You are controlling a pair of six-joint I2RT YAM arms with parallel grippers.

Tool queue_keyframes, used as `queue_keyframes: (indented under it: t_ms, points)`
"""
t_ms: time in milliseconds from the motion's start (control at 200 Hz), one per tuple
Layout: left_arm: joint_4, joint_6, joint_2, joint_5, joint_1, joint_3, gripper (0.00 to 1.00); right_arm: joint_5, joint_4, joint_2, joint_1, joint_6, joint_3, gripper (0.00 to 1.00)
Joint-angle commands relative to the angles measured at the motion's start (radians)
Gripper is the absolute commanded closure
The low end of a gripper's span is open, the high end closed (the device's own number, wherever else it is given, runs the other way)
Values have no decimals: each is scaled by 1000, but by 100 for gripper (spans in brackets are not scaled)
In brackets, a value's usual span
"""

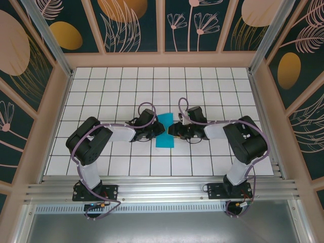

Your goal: Fold a paper plane with a square sheet of paper (pick it up from the middle)

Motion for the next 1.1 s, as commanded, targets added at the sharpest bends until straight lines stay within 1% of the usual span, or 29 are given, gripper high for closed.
queue_keyframes:
  t_ms: [0, 165, 290, 360, 415, 490, 545, 575, 641, 706, 716, 751, 901, 991, 1071, 1096]
  points:
    - [-91, 17, 24, -29, -4, 1, 78, -33, 43, -7, 5, -11, -31, 57]
    - [-91, 15, 19, -32, -4, 1, 79, -76, 88, -11, 5, -20, -61, 58]
    - [-85, 9, 10, -32, -5, 2, 78, -94, 117, -3, 4, -21, -69, 63]
    - [-76, 9, 2, -25, -4, 3, 78, -87, 126, 0, 3, -24, -70, 67]
    - [-67, 5, -17, -19, -5, 1, 77, -88, 134, 1, 1, -29, -71, 73]
    - [-43, 0, -61, -18, -5, -10, 75, -94, 144, 0, -5, -32, -72, 79]
    - [-70, -8, -103, -52, -4, -8, 72, -100, 147, -12, -11, -37, -73, 84]
    - [-103, -12, -125, -93, -3, -7, 71, -104, 145, -22, -13, -39, -73, 85]
    - [-147, -25, -215, -172, 1, -18, 66, -104, 125, -48, -16, -55, -66, 88]
    - [-161, -45, -296, -219, 14, -50, 64, -94, 80, -74, -16, -79, -48, 92]
    - [-162, -50, -307, -227, 16, -55, 61, -91, 71, -78, -16, -84, -45, 92]
    - [-171, -59, -349, -253, 26, -75, 55, -75, 34, -91, -15, -99, -34, 93]
    - [-233, -64, -500, -351, 63, -139, 48, 33, -165, -148, -15, -170, 28, 99]
    - [-276, -57, -573, -406, 78, -161, 46, 148, -320, -193, -2, -220, 88, 100]
    - [-294, -61, -630, -447, 84, -188, 44, 292, -474, -238, 17, -242, 152, 100]
    - [-298, -64, -647, -459, 86, -196, 42, 356, -534, -248, 29, -250, 179, 100]
